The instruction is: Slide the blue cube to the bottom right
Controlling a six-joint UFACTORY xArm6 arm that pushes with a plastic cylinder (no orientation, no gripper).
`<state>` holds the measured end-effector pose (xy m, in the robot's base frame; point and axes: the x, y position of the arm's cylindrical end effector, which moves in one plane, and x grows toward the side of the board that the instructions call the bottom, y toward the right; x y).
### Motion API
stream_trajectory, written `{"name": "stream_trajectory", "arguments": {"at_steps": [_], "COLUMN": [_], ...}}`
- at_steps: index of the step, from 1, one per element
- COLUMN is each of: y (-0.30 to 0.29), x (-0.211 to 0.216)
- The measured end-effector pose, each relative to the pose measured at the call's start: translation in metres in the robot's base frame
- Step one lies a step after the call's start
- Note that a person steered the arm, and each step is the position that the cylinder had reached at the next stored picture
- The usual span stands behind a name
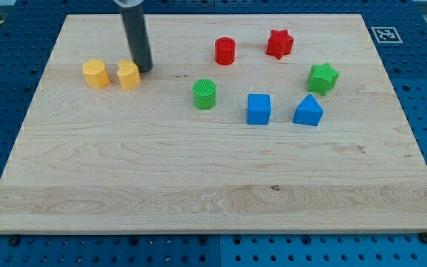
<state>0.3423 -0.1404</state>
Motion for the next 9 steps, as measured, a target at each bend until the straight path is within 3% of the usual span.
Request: {"name": "stream_trajectory", "arguments": {"at_steps": [1, 2, 4, 6, 9], "y": [-0.024, -0.012, 0.065, 0.095, 0.190], "x": [0.003, -0.001, -0.007, -0.007, 0.056]}}
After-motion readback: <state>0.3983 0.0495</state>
